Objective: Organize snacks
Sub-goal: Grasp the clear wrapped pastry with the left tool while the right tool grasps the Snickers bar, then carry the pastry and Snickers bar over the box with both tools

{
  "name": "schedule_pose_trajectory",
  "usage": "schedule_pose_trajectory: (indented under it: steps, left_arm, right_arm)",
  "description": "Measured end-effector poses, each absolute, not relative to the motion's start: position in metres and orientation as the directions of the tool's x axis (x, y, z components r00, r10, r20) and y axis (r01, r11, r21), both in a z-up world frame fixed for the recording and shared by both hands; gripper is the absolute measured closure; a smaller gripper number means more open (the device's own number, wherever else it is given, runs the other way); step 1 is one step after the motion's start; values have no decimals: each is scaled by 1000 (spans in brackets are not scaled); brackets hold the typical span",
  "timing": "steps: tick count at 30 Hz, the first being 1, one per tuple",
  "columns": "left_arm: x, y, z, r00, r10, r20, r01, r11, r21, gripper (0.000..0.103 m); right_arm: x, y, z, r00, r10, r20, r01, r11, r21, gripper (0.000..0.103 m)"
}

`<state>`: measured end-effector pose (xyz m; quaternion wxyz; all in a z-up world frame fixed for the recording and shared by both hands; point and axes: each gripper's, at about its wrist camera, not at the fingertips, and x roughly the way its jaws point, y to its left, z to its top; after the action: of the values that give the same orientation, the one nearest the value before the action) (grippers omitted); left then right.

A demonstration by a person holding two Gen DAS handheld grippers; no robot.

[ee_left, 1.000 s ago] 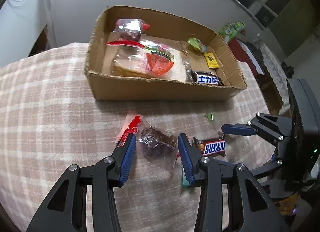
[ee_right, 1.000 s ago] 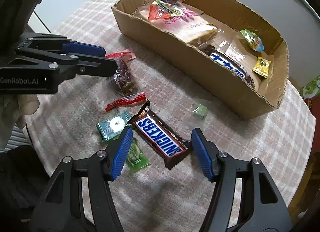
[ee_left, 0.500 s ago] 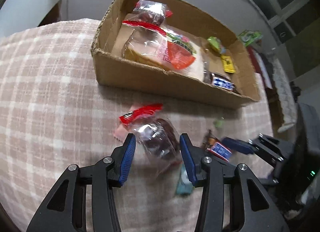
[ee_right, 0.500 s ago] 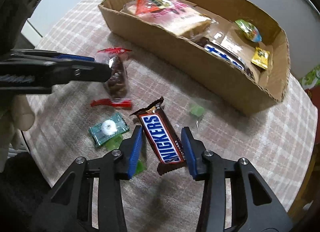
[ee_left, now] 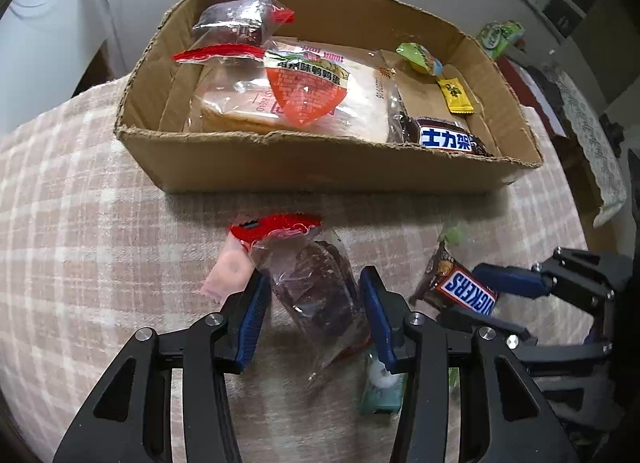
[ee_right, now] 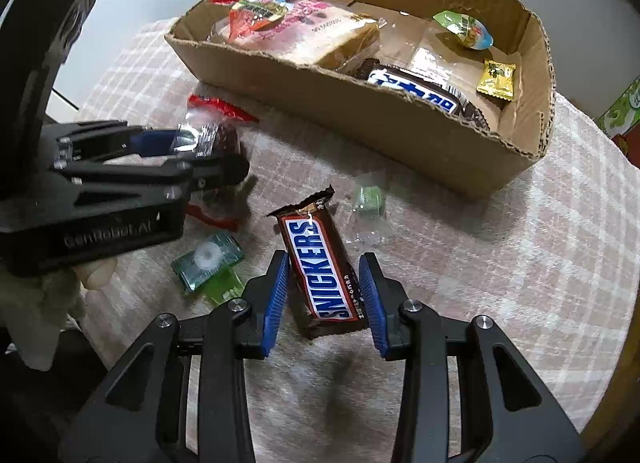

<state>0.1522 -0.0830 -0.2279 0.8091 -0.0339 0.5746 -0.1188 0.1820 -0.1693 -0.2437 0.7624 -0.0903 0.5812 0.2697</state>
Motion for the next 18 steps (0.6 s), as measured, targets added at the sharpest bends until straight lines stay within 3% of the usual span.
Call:
schedule_pose_trajectory:
  steps: [11,18]
  left_arm:
    - [141,-45,-226,348,-337,-875,133,942,-310,66]
    - [130,-23,-224,373,-386,-844,112,921,-372,66]
  right_arm:
    - [179,-166,-243,194,299,-934,-526,836,158,65]
    - [172,-183,-240,213,338,-917,-458,863,212,72]
